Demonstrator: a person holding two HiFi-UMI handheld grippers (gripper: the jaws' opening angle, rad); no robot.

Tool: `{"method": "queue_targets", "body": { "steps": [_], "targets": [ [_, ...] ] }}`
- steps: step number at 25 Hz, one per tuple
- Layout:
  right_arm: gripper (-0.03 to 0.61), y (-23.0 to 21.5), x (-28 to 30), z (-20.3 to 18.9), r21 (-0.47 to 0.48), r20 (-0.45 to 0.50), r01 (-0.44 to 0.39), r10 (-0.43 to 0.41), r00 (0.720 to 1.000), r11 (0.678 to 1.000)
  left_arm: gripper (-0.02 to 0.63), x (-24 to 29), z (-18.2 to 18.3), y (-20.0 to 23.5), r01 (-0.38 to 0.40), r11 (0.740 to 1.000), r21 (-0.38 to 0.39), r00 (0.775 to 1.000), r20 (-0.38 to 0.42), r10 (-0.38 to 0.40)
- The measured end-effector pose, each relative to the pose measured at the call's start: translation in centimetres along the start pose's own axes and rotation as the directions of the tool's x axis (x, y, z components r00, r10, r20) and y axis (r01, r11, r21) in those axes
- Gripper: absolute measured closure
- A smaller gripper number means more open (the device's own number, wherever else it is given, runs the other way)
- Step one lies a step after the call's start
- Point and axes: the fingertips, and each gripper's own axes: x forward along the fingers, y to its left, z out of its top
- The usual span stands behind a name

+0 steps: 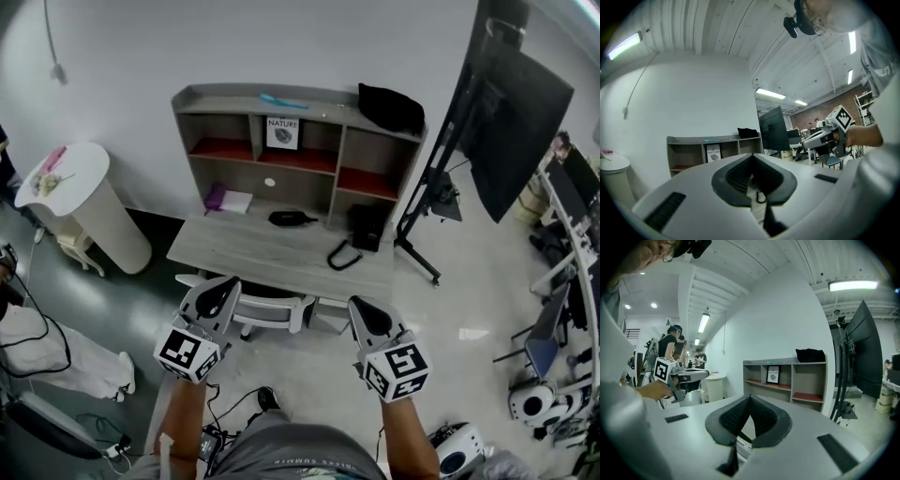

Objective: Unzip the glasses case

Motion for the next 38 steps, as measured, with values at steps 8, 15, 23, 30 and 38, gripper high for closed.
{"method": "queue_targets", "body": {
  "steps": [8,15,23,30,38],
  "targets": [
    [0.567,0.6,7.9,2.4,-0.048,-0.024,0.056,-0.057,0.998,0.997,0.614,2.7,-1.0,8.5,0.042,0.998,-0.038,0.998,0.055,-0.04],
    [0.568,0.4,13.5,3.1,-0.057,-0.031,0.082,-0.084,0.996,0.995,0.614,4.5,-2.2,13.1,0.077,0.996,-0.052,0.995,0.065,-0.073],
    [0.567,-0.2,19.1,2.7,-0.062,-0.055,0.039,-0.042,0.998,0.997,0.614,6.1,-3.8,16.4,0.065,0.996,-0.066,0.997,0.047,-0.062],
    [0.566,-2.6,24.5,1.8,-0.056,-0.064,-0.031,0.027,0.998,0.998,0.614,8.2,-5.1,18.9,0.009,0.998,-0.061,1.0,0.012,-0.008],
    [0.566,-6.7,31.7,0.4,-0.064,-0.102,-0.127,0.121,0.987,0.99,0.614,12.5,-6.8,22.1,-0.065,0.996,-0.057,0.997,-0.048,0.063]
  ]
}}
